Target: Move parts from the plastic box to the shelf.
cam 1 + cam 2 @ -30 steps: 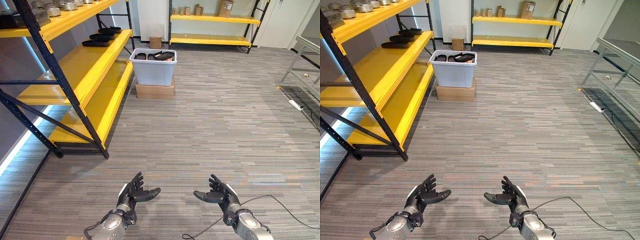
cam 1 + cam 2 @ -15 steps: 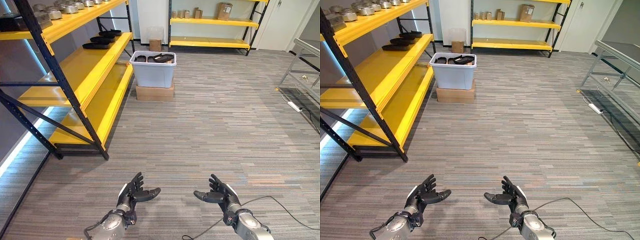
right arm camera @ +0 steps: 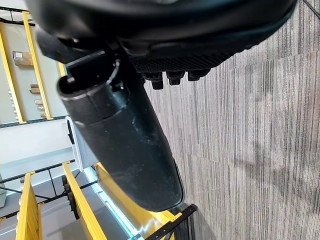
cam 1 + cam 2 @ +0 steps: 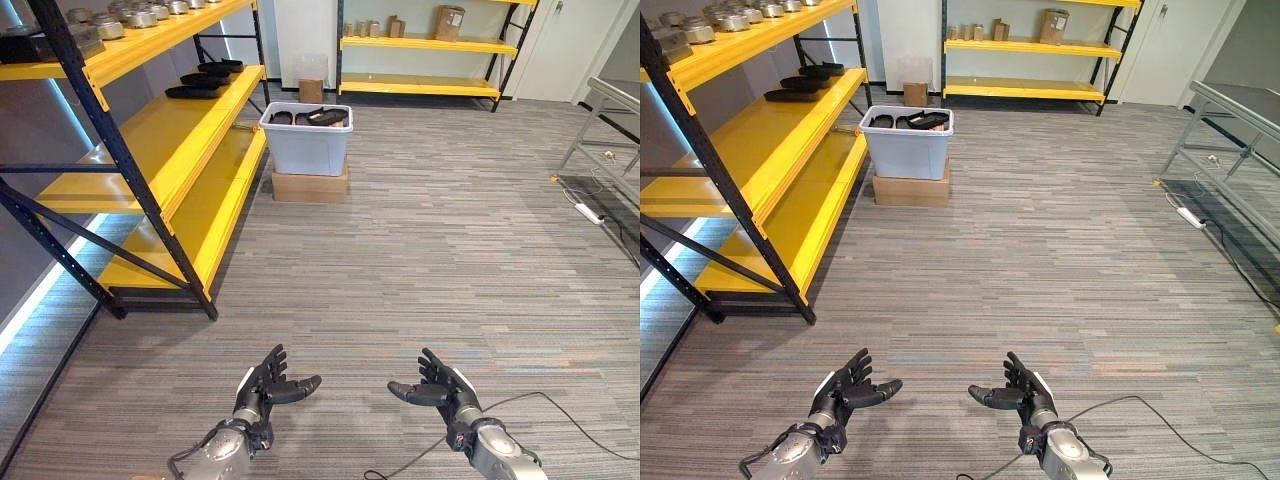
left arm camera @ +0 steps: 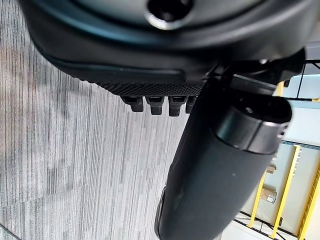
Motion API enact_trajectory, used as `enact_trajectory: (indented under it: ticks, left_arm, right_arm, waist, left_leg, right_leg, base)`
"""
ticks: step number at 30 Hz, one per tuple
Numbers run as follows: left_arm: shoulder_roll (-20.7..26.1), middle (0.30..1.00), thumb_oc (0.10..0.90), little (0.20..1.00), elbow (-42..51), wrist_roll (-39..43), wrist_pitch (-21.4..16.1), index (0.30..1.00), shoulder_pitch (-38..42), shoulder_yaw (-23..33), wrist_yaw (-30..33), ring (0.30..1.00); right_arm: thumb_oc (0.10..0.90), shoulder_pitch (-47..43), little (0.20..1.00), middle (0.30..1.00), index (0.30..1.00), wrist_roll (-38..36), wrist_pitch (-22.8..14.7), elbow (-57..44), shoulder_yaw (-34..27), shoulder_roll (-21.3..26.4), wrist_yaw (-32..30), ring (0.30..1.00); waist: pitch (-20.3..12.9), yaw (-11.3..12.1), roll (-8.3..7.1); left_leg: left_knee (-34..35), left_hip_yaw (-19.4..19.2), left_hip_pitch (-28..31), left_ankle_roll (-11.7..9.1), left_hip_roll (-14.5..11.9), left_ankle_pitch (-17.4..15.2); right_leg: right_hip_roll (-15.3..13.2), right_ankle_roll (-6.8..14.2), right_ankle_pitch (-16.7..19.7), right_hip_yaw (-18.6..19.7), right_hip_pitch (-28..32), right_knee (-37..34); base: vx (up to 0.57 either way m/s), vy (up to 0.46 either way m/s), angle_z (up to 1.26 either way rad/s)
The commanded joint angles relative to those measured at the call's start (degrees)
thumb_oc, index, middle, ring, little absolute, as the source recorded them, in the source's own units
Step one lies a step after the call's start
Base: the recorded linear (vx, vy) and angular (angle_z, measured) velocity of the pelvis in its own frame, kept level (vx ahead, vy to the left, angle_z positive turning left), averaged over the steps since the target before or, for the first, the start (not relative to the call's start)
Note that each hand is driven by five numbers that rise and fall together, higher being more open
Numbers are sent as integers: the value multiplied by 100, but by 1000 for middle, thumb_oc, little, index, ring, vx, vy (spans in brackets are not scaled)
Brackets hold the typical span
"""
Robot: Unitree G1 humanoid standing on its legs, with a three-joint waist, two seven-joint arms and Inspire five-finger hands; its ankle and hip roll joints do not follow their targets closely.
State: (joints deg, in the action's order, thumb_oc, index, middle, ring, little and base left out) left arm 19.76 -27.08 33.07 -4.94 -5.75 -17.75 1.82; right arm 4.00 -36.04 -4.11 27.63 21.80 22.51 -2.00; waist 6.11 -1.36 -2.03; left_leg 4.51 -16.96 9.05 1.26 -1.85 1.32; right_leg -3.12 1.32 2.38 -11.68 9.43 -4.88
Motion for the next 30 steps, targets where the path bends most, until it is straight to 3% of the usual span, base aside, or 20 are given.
enact_trajectory:
  ticks: [1, 19, 27, 30]
  left_arm:
    - [75, 1000, 900, 1000, -46, -131, -574, 1000, 619, -58, -100, 1000]
    - [104, 1000, 900, 1000, 43, -98, -579, 1000, 668, -25, -105, 1000]
    - [120, 1000, 900, 1000, 92, 38, -668, 1000, 899, -101, -28, 1000]
    - [130, 1000, 900, 1000, 135, 35, -679, 1000, 956, -141, 3, 1000]
  right_arm:
    - [900, -568, 1000, 1000, 1000, 45, -594, -278, -6, 116, 11, 1000]
    - [900, -582, 1000, 1000, 1000, 36, -588, -383, -74, 155, 18, 1000]
    - [900, -770, 1000, 1000, 1000, -67, -670, -383, -121, 159, -65, 1000]
    - [900, -812, 1000, 1000, 1000, -100, -669, -391, -121, 139, -90, 1000]
  waist:
    - [-283, 55, 37]
    - [-226, 50, 34]
    - [-50, 71, -31]
    - [-21, 63, -17]
  left_leg:
    - [21, 173, 27, -438, -628, -30]
    - [-64, 174, -53, -443, -620, -73]
    - [-1168, 227, -611, -296, -519, -640]
    - [-1265, 238, -670, -213, -437, -750]
  right_leg:
    - [-551, 529, -275, 55, -93, 292]
    - [-574, 534, -306, 43, -143, 341]
    - [-846, 594, -437, 140, -341, 829]
    - [-944, 654, -444, 184, -430, 1019]
  base:
    - [0, 0, 0]
    - [0, 0, 0]
    - [-1, 40, 0]
    - [9, 141, 0]
